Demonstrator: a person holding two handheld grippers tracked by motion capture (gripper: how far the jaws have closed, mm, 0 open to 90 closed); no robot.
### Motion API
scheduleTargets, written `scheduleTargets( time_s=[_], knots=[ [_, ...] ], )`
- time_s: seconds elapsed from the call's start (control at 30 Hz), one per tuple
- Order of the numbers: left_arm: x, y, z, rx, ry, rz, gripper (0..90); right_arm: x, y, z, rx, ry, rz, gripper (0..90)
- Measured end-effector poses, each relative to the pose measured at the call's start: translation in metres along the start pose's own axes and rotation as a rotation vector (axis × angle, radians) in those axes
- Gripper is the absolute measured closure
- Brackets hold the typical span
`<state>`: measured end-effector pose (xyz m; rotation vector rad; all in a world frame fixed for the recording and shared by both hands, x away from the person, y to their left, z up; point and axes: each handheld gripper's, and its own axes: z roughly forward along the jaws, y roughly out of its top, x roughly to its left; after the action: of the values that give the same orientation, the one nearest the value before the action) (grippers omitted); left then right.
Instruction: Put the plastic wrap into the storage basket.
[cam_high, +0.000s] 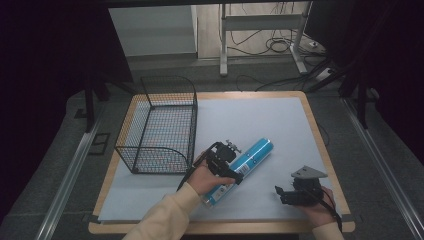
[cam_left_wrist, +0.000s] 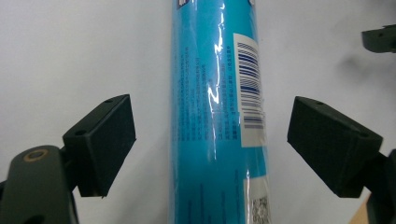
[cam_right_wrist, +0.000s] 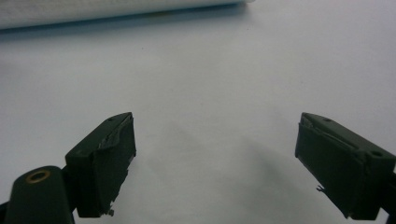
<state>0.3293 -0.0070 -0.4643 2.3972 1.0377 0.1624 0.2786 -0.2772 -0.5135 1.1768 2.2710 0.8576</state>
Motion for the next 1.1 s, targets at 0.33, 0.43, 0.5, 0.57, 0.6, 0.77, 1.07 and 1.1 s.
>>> scheduleTargets(
  time_s=[0.33, 0.43, 0.5, 0.57, 0.6, 0.77, 1.07, 1.1],
  knots=[
    [0.002, 0.009, 0.012, 0.040, 0.011, -0.006, 14.8, 0.001, 0.000, 0.000, -0.001, -0.001, -0.003, 12.7],
    [0.002, 0.013, 0.018, 0.055, 0.013, -0.008, 15.7, 0.000, 0.000, 0.001, 0.001, 0.000, -0.002, 12.7],
    [0.000, 0.015, 0.022, 0.063, 0.012, -0.006, 15.7, 0.000, 0.000, 0.000, -0.001, -0.001, -0.002, 12.7],
    [-0.002, 0.017, 0.028, 0.072, 0.011, -0.006, 15.7, 0.000, 0.000, 0.000, -0.001, -0.001, -0.002, 12.7],
    [-0.003, 0.018, 0.030, 0.079, 0.011, -0.004, 15.7, 0.000, 0.000, 0.000, 0.000, -0.001, -0.003, 12.6],
    [-0.005, 0.024, 0.040, 0.103, 0.016, -0.007, 17.9, 0.000, 0.000, 0.000, 0.000, -0.001, -0.004, 12.7],
    [-0.009, 0.027, 0.054, 0.136, 0.031, -0.003, 25.1, 0.002, 0.001, 0.002, 0.004, 0.001, -0.012, 12.6],
    [-0.009, 0.027, 0.055, 0.143, 0.032, -0.002, 26.4, 0.002, 0.001, 0.002, 0.005, 0.001, -0.012, 12.6]
  ],
)
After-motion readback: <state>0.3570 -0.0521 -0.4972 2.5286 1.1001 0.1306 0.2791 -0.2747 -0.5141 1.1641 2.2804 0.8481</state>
